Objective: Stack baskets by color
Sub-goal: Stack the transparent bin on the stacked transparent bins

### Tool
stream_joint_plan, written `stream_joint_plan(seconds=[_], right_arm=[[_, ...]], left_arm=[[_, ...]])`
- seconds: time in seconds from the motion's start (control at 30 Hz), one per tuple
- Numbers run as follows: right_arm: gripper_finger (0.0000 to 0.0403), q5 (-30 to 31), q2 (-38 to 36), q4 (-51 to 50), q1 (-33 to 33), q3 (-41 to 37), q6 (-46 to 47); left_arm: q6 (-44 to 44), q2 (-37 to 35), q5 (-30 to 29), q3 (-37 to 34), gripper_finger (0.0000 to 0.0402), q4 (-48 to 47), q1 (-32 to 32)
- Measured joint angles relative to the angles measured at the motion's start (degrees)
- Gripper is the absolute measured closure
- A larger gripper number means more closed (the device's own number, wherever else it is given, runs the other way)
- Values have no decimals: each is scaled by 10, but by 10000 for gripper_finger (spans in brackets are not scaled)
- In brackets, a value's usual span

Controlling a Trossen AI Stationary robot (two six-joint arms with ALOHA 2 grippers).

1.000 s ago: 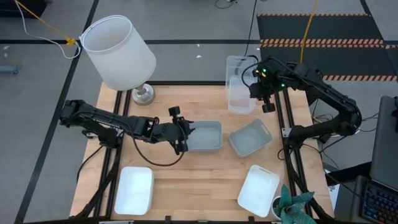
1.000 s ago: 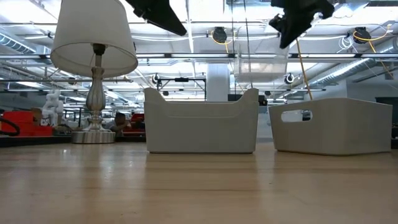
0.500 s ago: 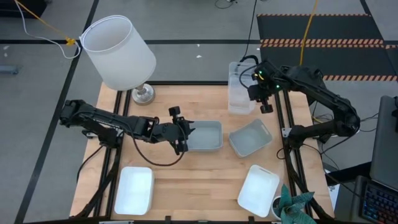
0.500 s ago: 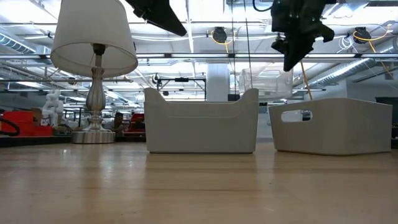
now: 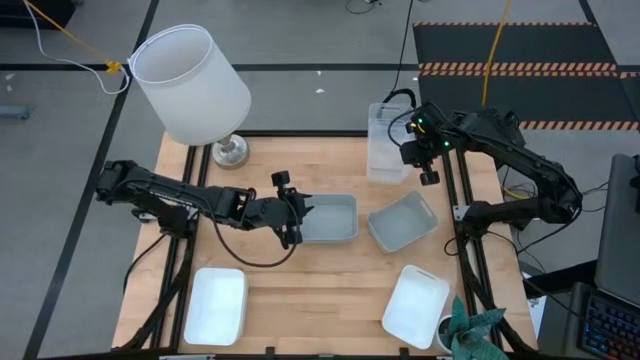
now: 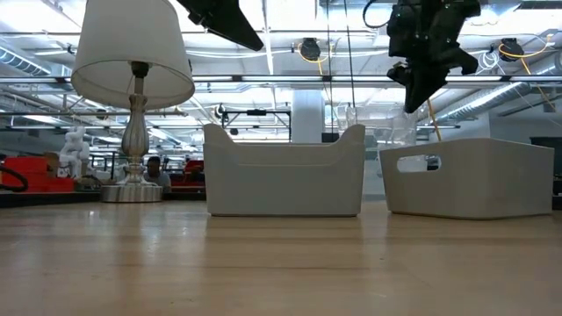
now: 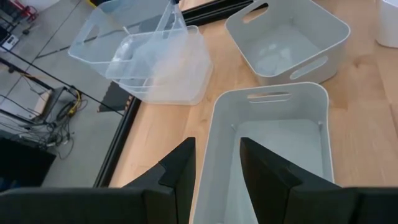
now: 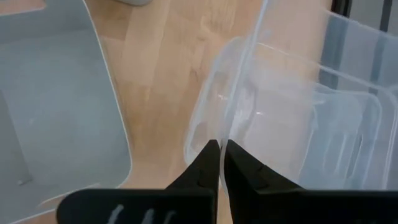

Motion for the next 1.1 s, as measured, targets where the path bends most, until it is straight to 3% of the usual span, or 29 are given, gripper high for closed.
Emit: stream_joint_plan(seconds=[0.6, 1.1], right_arm=[[399, -15, -2, 1, -24, -6, -12], [382, 4, -1, 62, -24, -83, -31]], left_arm=[[1, 0, 13, 0, 276, 0, 0], [1, 0, 13, 0, 276, 0, 0]])
